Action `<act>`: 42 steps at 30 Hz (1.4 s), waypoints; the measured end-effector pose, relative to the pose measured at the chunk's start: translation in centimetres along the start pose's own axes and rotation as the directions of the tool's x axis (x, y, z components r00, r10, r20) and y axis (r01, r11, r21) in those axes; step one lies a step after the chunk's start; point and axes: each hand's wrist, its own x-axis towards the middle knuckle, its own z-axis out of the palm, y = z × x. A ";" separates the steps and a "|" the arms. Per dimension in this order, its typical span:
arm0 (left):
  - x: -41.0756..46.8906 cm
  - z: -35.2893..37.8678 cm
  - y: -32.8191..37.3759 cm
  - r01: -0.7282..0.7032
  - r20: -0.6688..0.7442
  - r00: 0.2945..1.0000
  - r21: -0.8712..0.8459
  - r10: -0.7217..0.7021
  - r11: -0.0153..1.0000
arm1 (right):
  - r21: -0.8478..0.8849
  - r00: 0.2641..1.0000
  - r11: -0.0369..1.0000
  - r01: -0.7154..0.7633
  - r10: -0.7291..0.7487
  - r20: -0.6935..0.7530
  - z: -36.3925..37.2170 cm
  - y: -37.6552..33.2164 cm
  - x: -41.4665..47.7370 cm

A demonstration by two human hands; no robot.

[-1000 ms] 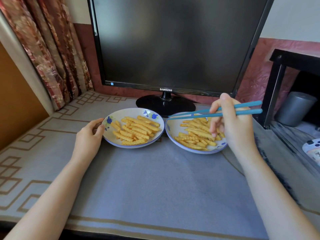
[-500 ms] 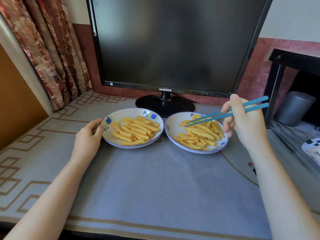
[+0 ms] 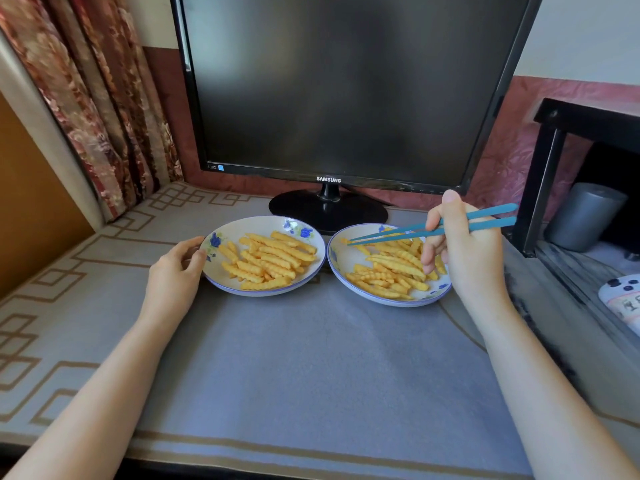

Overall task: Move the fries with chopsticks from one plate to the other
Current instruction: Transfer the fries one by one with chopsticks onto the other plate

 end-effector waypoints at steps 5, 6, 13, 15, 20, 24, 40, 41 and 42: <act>0.1 0.0 -0.1 -0.003 0.001 1.000 0.003 0.003 1.000 | 0.000 0.999 1.000 0.003 -0.003 0.051 0.3 0.1 -0.1; 0.1 0.0 -0.1 -0.002 0.002 1.000 0.004 0.002 1.000 | -0.004 0.998 1.000 -0.005 0.005 0.059 0.3 0.1 0.0; 0.0 -0.1 0.1 -0.006 -0.001 1.000 0.006 0.006 1.000 | -0.015 0.996 0.998 -0.069 0.070 0.059 -0.8 0.3 0.6; 0.0 0.0 0.1 -0.010 -0.003 1.000 0.008 0.010 1.000 | -0.016 0.995 0.997 -0.075 0.076 0.058 -1.1 0.2 0.8; 0.1 0.0 0.1 -0.008 -0.005 1.000 0.006 0.008 1.000 | -0.015 0.996 0.996 -0.090 0.090 0.007 -1.0 0.1 0.7; 0.1 0.0 0.2 -0.012 -0.009 1.000 0.002 0.012 1.000 | 0.076 0.994 0.995 -0.070 0.075 -0.075 -0.3 -0.5 0.3; 0.0 0.0 0.1 -0.005 -0.006 1.000 -0.009 0.005 1.000 | 0.215 0.995 0.976 -0.044 0.023 0.100 7.2 -0.9 -0.7; 0.0 0.0 0.0 -0.004 -0.005 1.000 -0.010 0.004 1.000 | 0.214 0.994 0.976 -0.050 0.027 0.110 7.7 -0.7 -0.7; 0.0 0.0 0.0 -0.003 -0.004 1.000 -0.011 0.003 1.000 | 0.211 0.992 0.976 -0.060 0.034 0.123 8.1 -0.5 -0.7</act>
